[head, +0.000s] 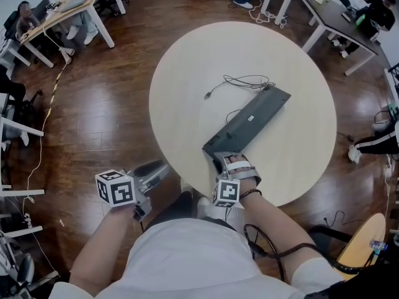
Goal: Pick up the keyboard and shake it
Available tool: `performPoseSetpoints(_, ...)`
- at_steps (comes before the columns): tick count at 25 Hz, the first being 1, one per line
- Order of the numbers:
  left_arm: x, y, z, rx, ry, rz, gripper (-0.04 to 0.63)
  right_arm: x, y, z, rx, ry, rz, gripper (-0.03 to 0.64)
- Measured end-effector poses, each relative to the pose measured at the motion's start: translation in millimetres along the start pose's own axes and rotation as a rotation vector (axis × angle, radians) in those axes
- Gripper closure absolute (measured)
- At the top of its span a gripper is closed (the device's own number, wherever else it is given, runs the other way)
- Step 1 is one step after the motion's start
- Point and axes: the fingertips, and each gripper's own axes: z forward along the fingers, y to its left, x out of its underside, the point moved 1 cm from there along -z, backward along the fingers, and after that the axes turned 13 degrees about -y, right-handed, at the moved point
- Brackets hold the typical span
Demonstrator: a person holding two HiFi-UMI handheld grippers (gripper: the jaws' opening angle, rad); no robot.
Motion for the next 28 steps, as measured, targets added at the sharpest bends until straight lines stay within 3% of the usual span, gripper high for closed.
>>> performPoseSetpoints(6, 4.2, -6.0, -17.9, -0.024, -0.037, 0.011, 0.462, 10.4, 14.1, 11.7, -0.056, 0.033, 0.051, 0.416)
performPoseSetpoints(9, 7.9, -14.2, -31.5, -0.033, -0.055, 0.023, 0.462, 13.6, 21.8, 12.6, -0.06, 0.037, 0.111, 0.459)
performPoseSetpoints(13, 15.0, -27.8, -56.5, -0.06, -0.084, 0.046, 0.462, 4.6, 9.4, -5.7, -0.022, -0.011, 0.207, 0.453)
performPoseSetpoints(18, 35.4, -46.7, -83.6, -0.074, -0.054, 0.161, 0.462, -9.8, -1.0, -60.2, 0.014, -0.096, 0.481, 0.454)
performPoseSetpoints(24, 53.4, -59.5, -113.1, -0.004, -0.005, 0.33, 0.462, -19.6, 16.8, -141.3, 0.09, -0.137, 0.841, 0.433)
performPoseSetpoints(28, 60.6, -69.5, -142.8, 0.064, 0.015, 0.437, 0.462, -45.5, 43.7, -192.0, 0.169, -0.173, 0.953, 0.428)
